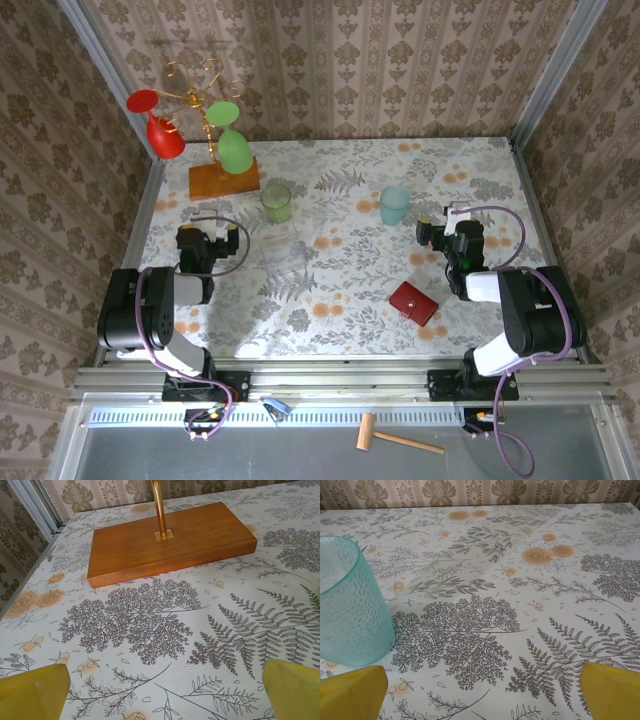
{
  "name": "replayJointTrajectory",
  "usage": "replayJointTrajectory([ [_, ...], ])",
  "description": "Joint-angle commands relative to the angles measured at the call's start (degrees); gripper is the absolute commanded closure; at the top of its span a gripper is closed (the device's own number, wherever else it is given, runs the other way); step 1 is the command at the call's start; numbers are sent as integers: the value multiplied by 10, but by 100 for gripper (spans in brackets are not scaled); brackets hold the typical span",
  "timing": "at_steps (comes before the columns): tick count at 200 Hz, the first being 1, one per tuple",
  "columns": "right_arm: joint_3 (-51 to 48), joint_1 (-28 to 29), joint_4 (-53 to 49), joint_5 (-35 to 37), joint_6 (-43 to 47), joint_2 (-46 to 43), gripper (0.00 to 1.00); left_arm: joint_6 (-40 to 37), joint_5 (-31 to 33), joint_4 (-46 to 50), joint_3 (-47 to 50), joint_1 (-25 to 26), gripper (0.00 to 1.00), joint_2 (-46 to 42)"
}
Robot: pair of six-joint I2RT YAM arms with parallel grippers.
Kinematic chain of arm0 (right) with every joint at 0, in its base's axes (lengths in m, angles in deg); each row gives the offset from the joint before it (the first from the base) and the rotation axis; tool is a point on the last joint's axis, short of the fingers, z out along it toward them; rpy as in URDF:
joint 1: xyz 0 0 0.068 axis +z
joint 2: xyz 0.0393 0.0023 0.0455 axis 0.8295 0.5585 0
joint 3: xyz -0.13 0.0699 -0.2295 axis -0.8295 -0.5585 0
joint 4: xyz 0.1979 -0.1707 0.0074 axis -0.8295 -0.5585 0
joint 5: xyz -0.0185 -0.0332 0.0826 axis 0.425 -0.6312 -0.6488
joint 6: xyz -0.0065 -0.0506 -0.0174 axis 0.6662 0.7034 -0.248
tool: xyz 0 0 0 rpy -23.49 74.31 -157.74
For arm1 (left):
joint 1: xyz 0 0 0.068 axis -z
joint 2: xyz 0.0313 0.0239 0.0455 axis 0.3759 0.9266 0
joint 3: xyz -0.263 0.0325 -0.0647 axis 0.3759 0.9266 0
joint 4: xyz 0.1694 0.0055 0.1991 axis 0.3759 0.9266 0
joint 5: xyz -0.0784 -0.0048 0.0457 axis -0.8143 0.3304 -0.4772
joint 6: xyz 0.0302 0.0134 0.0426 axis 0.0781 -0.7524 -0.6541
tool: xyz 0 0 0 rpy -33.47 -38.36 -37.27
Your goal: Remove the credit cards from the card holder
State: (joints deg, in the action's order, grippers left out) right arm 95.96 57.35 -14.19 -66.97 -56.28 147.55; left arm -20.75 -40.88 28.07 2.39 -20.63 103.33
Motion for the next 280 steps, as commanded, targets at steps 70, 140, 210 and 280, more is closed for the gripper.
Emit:
replayJointTrajectory([
  [70,-1,-2,13,-5,2,4,0,5,-14,-1,-7,-6,0,-2],
  [140,54,1,-139,-8,6,-67,0,4,11,56,-8,3,0,-74],
  [210,97,10,-333,-41,-13,-145,0,-1,83,214,-55,58,0,-160],
  [280,166,56,-501,-74,-58,-171,5,114,89,447,-143,135,1,-207],
])
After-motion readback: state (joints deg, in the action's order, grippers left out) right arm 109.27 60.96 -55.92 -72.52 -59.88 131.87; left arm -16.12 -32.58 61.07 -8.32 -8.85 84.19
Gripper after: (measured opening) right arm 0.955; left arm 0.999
